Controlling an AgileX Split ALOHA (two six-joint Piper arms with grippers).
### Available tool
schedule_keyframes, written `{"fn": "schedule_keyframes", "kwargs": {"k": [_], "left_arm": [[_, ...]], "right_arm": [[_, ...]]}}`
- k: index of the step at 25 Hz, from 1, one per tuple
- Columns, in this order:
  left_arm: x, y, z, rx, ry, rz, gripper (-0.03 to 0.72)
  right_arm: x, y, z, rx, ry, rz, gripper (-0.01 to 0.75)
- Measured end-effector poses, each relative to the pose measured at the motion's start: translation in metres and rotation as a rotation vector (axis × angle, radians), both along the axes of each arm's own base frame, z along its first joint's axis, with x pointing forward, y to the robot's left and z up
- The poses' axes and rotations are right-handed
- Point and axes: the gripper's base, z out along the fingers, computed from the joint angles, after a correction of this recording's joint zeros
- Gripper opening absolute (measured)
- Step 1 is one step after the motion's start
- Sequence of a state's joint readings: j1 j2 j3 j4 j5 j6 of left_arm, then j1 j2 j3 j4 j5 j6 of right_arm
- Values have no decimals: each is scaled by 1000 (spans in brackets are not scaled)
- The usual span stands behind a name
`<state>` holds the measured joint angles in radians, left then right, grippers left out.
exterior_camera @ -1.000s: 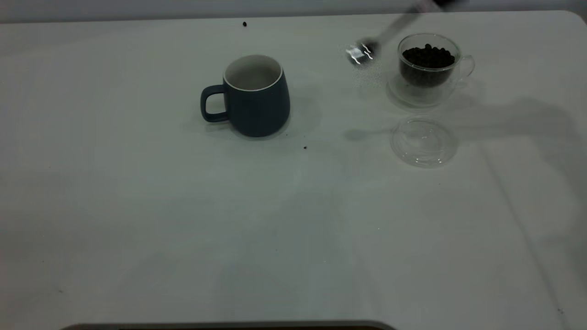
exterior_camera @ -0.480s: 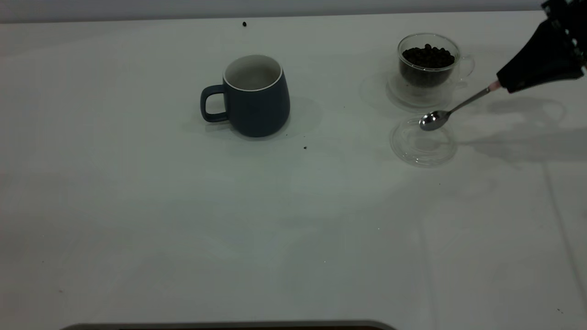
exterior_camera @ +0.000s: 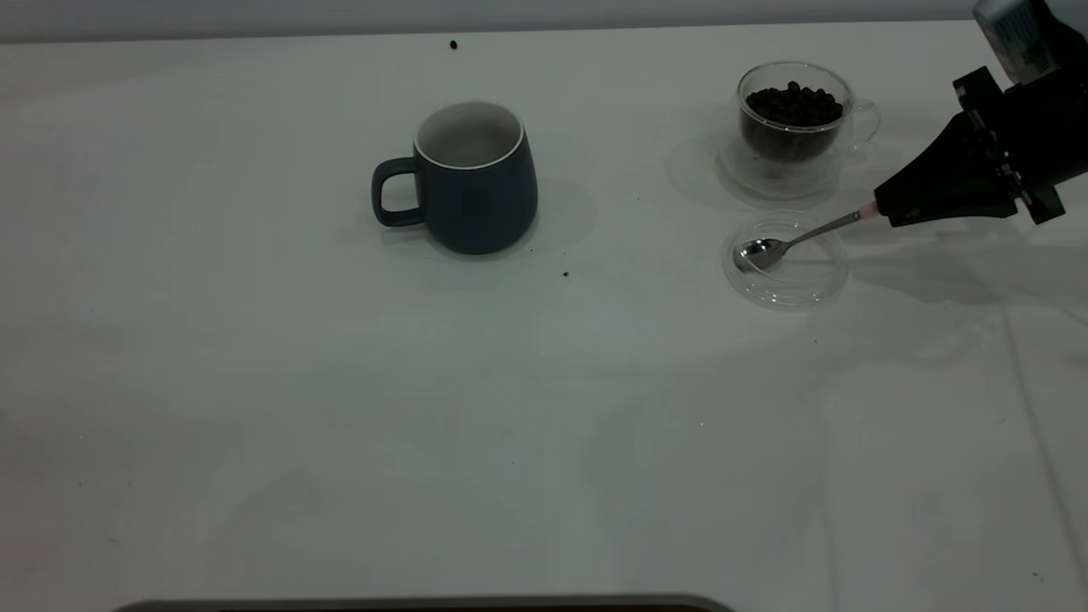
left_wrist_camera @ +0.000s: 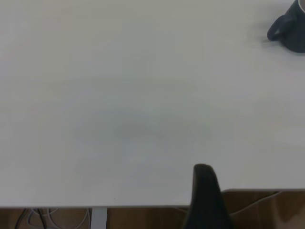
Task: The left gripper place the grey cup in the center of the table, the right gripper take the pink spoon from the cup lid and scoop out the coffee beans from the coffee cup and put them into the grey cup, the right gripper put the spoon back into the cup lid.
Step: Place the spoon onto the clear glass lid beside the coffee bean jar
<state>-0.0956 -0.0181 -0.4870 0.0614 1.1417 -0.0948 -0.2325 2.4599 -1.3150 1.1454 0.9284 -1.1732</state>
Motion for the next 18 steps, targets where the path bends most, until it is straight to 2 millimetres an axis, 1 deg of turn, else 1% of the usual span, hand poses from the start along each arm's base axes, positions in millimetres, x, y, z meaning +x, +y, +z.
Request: {"fn": "schedule_keyframes", "kwargs": {"k": [4, 7, 8, 11, 14, 18], "left_arm": [[0, 0, 0, 0, 0, 0, 569], [0, 0, 0, 0, 0, 0, 569], [0, 0, 0, 0, 0, 0, 569], [0, 0, 0, 0, 0, 0, 569], [0, 0, 0, 0, 0, 0, 569], [0, 0, 0, 0, 0, 0, 569]], "right_arm": [[-1, 0, -1, -5, 0, 18, 107], [-2, -1, -2, -19, -6, 42, 150], [-2, -1, -3, -28, -9, 46, 173], [-3, -2, -6, -51, -16, 55, 286], [-2, -4, -7, -73, -21, 52, 383], [-1, -5, -8, -90, -27, 40, 471]]}}
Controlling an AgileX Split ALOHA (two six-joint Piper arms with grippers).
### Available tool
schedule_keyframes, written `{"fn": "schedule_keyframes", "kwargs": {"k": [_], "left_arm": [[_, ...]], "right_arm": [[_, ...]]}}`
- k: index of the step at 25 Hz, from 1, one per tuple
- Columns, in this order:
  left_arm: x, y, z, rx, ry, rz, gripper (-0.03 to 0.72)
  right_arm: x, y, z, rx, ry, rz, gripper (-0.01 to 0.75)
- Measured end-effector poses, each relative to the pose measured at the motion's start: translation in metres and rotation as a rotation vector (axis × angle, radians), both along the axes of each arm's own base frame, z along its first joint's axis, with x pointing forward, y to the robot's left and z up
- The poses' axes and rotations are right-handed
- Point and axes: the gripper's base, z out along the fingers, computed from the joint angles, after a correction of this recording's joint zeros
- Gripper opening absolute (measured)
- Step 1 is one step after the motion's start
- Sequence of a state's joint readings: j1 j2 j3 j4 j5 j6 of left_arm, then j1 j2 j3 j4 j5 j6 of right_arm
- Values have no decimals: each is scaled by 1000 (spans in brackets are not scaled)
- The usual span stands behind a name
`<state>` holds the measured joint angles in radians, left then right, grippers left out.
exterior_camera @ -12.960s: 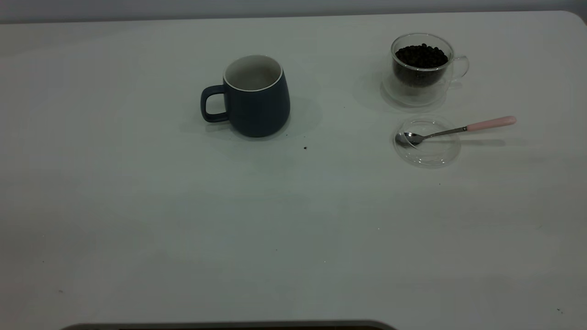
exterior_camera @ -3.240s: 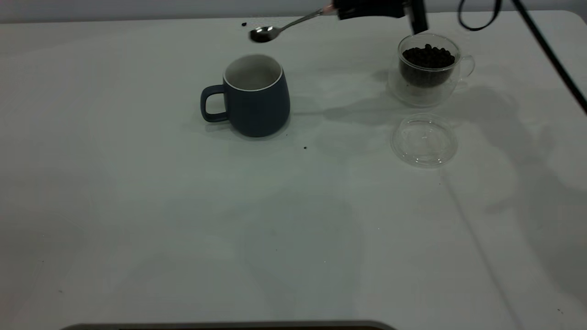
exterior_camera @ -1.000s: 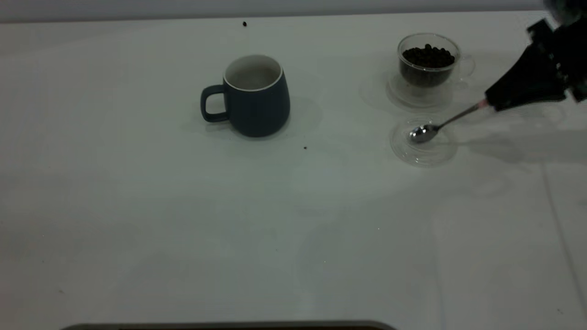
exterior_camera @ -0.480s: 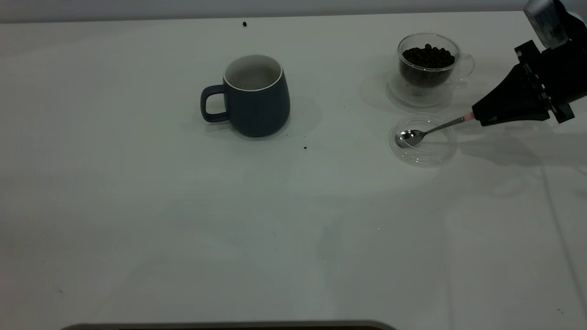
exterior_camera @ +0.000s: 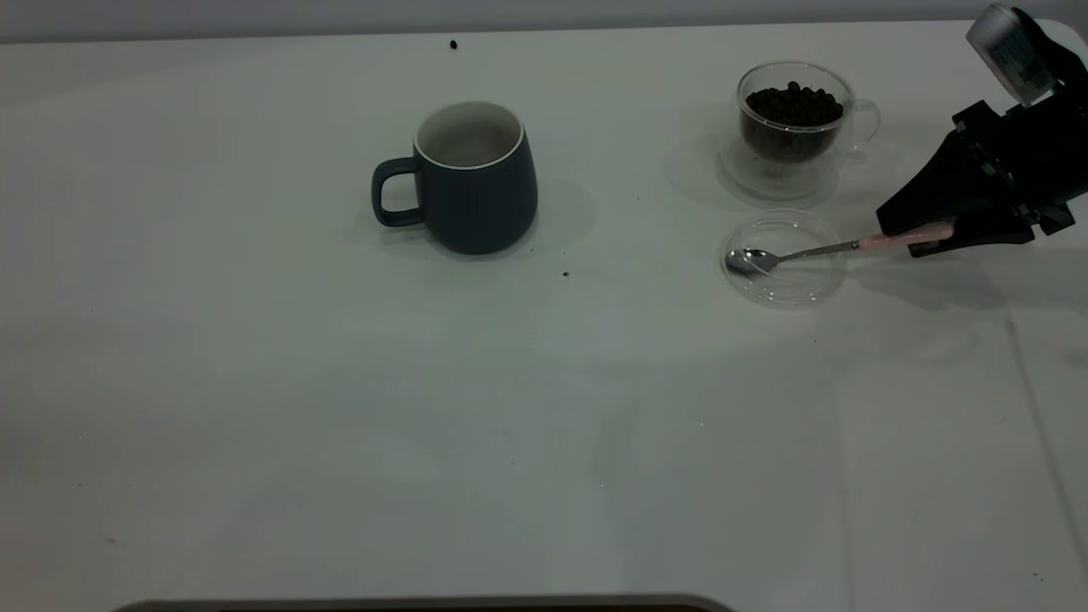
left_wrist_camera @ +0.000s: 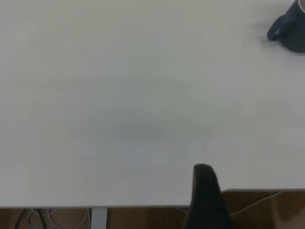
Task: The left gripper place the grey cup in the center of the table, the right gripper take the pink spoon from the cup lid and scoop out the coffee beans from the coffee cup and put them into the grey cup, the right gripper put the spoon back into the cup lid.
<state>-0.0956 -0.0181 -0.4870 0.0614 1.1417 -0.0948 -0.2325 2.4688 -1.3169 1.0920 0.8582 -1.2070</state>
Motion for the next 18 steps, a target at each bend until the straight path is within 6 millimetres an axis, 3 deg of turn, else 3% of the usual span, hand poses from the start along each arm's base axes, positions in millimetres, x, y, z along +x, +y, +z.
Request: {"fn": "schedule_keyframes", "kwargs": {"k": [6, 12, 15, 18], "left_arm": [[0, 0, 0, 0, 0, 0, 569], [0, 0, 0, 0, 0, 0, 569], [0, 0, 0, 0, 0, 0, 569], [0, 0, 0, 0, 0, 0, 569]], "right_arm": [[9, -6, -3, -71, -83, -65, 604], [24, -1, 3, -174, -217, -89, 610], [29, 17, 36, -211, -288, 3, 574], [29, 50, 97, -257, -357, 119, 547]]}}
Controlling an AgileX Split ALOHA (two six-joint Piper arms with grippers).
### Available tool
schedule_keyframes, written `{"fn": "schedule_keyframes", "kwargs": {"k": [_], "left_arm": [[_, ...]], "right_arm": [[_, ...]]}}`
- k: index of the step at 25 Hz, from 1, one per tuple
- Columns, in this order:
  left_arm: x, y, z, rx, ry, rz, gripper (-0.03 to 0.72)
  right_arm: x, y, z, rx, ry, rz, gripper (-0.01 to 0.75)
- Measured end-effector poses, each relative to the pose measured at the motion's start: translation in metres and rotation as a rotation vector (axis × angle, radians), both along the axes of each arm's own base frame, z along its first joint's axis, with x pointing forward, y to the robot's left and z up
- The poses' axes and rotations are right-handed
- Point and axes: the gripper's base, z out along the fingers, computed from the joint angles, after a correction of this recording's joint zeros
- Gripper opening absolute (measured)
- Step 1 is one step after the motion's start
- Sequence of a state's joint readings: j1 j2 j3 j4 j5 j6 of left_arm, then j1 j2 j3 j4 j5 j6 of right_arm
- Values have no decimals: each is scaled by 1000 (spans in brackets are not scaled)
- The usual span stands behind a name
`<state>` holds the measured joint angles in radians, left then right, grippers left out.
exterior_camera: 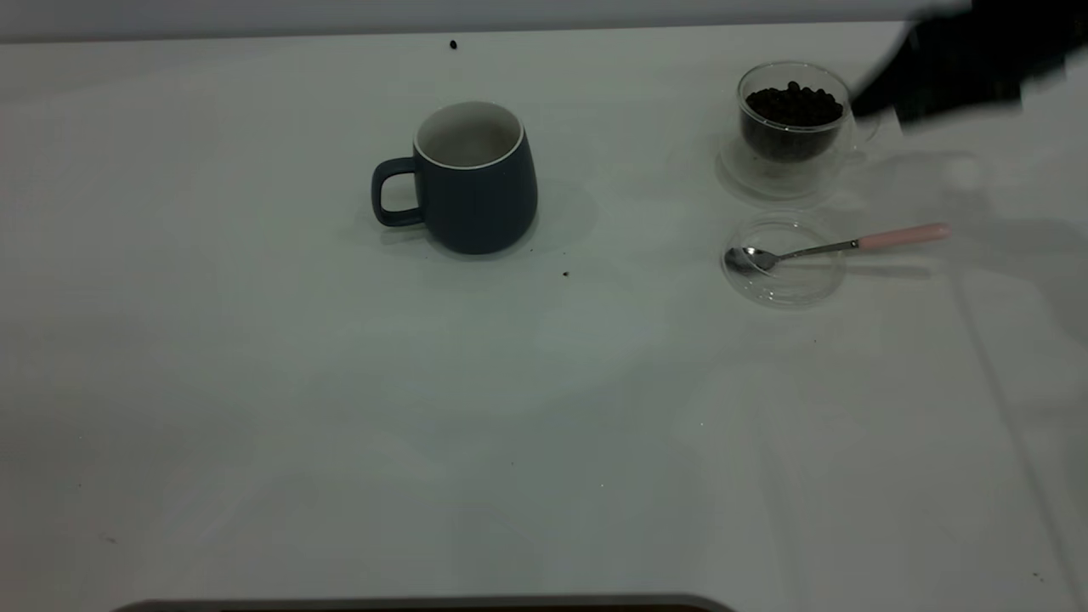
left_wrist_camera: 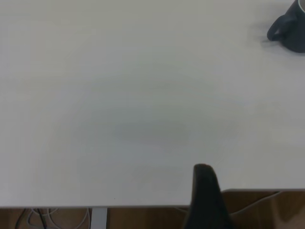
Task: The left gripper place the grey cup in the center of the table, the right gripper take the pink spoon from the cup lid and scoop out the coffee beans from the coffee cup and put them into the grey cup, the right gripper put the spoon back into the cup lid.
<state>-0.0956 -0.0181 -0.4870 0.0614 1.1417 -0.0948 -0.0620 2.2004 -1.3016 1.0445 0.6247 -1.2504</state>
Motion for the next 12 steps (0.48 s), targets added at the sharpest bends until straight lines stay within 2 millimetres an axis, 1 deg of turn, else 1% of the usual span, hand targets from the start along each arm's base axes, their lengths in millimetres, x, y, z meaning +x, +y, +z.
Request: {"fn": "schedule_keyframes", "kwargs": {"k": [1, 2, 3, 4, 5, 6, 7, 9, 10, 12], "left_arm": [[0, 0, 0, 0, 0, 0, 569], [0, 0, 0, 0, 0, 0, 569], [0, 0, 0, 0, 0, 0, 569], [0, 0, 0, 0, 0, 0, 569], [0, 0, 0, 0, 0, 0, 569], [0, 0, 0, 0, 0, 0, 569], [0, 0, 0, 0, 0, 0, 569], [0, 0, 0, 0, 0, 0, 569], [0, 0, 0, 0, 0, 0, 569], [0, 0, 0, 0, 0, 0, 569]], "right_arm": [[-5, 14, 24, -16, -5, 21, 545], [-12, 27, 43, -44, 13, 44, 544], [-22, 36, 66, -82, 26, 60, 543], [-36, 47, 86, -140, 34, 99, 542], [-50, 57, 105, -179, 51, 98, 542], [-65, 65, 118, -238, 83, 101, 542], [-83, 71, 134, -288, 99, 87, 542], [-115, 77, 144, -367, 163, 45, 542], [-131, 77, 149, -396, 188, 16, 542], [-165, 72, 145, -429, 262, -27, 542]]}}
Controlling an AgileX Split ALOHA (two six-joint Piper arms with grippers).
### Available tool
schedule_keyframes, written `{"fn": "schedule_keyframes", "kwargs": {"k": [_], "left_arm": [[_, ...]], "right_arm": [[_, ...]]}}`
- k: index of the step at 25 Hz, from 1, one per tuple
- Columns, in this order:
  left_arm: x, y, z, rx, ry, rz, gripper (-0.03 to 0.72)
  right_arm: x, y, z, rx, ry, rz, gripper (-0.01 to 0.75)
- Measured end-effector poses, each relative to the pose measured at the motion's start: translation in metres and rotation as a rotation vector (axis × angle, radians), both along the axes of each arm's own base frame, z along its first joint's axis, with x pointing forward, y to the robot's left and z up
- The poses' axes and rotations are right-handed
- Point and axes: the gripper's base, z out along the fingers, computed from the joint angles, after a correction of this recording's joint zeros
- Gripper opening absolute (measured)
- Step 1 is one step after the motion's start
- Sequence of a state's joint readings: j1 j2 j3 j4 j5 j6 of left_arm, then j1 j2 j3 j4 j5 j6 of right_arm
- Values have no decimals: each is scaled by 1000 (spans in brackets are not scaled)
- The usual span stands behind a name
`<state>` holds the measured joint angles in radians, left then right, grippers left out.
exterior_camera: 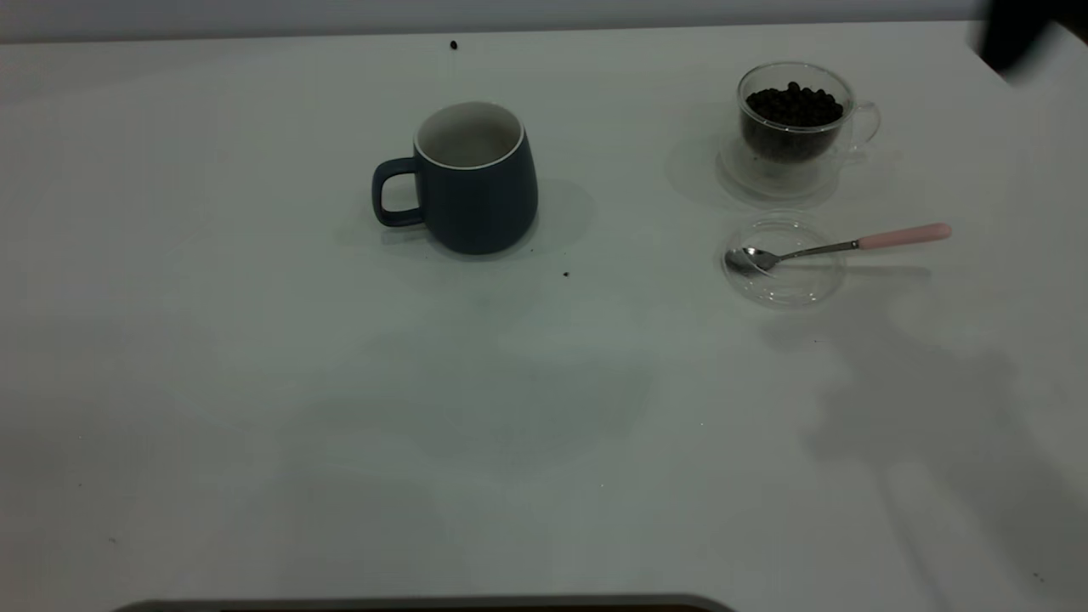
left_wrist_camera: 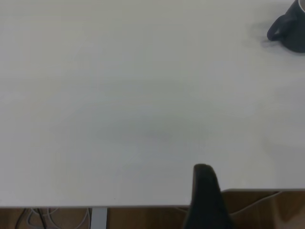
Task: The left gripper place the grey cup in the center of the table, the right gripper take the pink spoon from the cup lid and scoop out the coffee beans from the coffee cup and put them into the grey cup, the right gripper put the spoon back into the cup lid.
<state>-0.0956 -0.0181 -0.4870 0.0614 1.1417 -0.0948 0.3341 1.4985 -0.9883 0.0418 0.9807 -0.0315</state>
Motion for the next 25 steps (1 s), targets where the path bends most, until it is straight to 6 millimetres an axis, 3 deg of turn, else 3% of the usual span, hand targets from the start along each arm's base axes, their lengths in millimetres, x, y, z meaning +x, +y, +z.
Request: {"fn": "schedule_keyframes", "kwargs": {"k": [4, 11, 25], "left_arm": [[0, 0, 0, 0, 0, 0, 569], [0, 0, 0, 0, 0, 0, 569], [0, 0, 0, 0, 0, 0, 569]], "right_arm": [[-54, -28, -23, -58, 123, -92, 542], [-127, -61, -22, -36, 65, -176, 542], [-205, -85, 23, 118, -475, -305, 542]]}}
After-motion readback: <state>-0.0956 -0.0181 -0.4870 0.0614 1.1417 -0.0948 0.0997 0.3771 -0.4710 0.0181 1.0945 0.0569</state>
